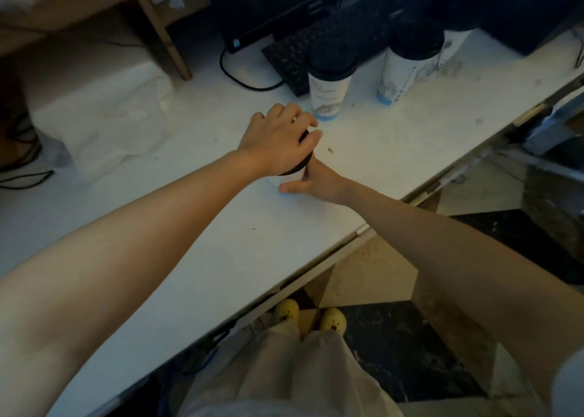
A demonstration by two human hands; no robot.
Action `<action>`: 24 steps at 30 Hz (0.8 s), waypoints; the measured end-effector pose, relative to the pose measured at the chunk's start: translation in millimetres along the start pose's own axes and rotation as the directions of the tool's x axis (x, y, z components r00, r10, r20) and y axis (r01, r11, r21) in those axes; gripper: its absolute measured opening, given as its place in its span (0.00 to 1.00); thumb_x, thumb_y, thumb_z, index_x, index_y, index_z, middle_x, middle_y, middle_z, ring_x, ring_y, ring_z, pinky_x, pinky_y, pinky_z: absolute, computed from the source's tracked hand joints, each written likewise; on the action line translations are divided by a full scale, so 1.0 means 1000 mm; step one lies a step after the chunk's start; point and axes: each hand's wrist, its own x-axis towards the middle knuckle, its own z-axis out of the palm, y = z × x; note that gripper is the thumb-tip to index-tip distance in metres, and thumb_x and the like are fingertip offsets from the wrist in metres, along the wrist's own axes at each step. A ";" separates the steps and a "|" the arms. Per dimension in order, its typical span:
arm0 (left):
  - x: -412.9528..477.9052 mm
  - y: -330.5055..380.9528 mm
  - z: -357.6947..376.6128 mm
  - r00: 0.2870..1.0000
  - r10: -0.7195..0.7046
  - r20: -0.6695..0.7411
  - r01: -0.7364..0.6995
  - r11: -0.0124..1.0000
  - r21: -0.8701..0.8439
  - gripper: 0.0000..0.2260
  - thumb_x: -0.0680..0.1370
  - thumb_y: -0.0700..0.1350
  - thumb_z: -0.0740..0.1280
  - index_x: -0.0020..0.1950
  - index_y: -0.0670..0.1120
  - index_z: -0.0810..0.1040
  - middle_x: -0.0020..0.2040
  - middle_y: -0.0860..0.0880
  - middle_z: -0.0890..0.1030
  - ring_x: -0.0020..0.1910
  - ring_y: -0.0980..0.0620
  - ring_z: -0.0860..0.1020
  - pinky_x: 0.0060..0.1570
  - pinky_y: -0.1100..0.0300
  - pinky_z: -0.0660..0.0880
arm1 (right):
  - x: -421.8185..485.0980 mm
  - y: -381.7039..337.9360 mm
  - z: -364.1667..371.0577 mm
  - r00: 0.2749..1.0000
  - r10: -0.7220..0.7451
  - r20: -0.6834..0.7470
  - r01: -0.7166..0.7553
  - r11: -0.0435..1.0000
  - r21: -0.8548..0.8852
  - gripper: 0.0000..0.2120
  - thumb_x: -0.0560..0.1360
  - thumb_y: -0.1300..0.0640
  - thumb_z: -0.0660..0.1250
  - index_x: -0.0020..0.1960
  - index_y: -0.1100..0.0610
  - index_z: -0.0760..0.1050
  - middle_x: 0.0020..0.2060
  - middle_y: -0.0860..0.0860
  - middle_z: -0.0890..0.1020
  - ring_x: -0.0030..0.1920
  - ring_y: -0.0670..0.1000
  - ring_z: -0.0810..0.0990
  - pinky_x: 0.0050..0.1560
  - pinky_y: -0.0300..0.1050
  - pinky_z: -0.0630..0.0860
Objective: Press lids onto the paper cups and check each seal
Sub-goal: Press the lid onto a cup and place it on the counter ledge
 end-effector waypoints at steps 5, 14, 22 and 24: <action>-0.004 -0.010 -0.013 0.980 0.170 0.102 -0.171 0.985 -0.001 0.24 0.80 0.60 0.50 0.74 0.54 0.59 0.75 0.48 0.60 0.74 0.47 0.56 0.69 0.47 0.56 | -0.013 -0.002 0.034 0.956 -0.004 -0.293 0.055 0.985 0.165 0.46 0.69 0.61 0.74 0.75 0.60 0.46 0.73 0.50 0.59 0.69 0.41 0.57 0.66 0.30 0.57; -0.009 0.011 0.002 0.971 -0.230 -0.065 0.229 0.973 -0.012 0.21 0.79 0.58 0.52 0.66 0.48 0.70 0.66 0.43 0.71 0.66 0.42 0.66 0.59 0.47 0.66 | -0.016 -0.004 0.045 0.917 -0.012 -0.398 0.094 0.978 0.187 0.43 0.68 0.64 0.75 0.73 0.63 0.52 0.71 0.56 0.63 0.66 0.42 0.60 0.62 0.22 0.59; 0.000 -0.009 -0.017 0.996 0.087 -0.016 -0.088 0.982 -0.168 0.25 0.77 0.63 0.50 0.66 0.51 0.72 0.65 0.46 0.75 0.65 0.45 0.71 0.61 0.45 0.69 | -0.010 -0.008 0.009 0.991 0.020 -0.134 -0.009 0.997 0.082 0.48 0.67 0.59 0.76 0.75 0.59 0.47 0.74 0.55 0.59 0.73 0.52 0.58 0.70 0.41 0.60; 0.006 -0.006 -0.023 0.990 -0.009 -0.140 -0.017 0.982 -0.186 0.27 0.76 0.64 0.49 0.65 0.50 0.72 0.63 0.45 0.77 0.63 0.43 0.73 0.59 0.45 0.71 | -0.007 -0.005 0.014 0.984 0.026 -0.178 -0.010 0.996 0.092 0.48 0.66 0.59 0.77 0.75 0.59 0.49 0.73 0.56 0.61 0.72 0.53 0.61 0.67 0.39 0.61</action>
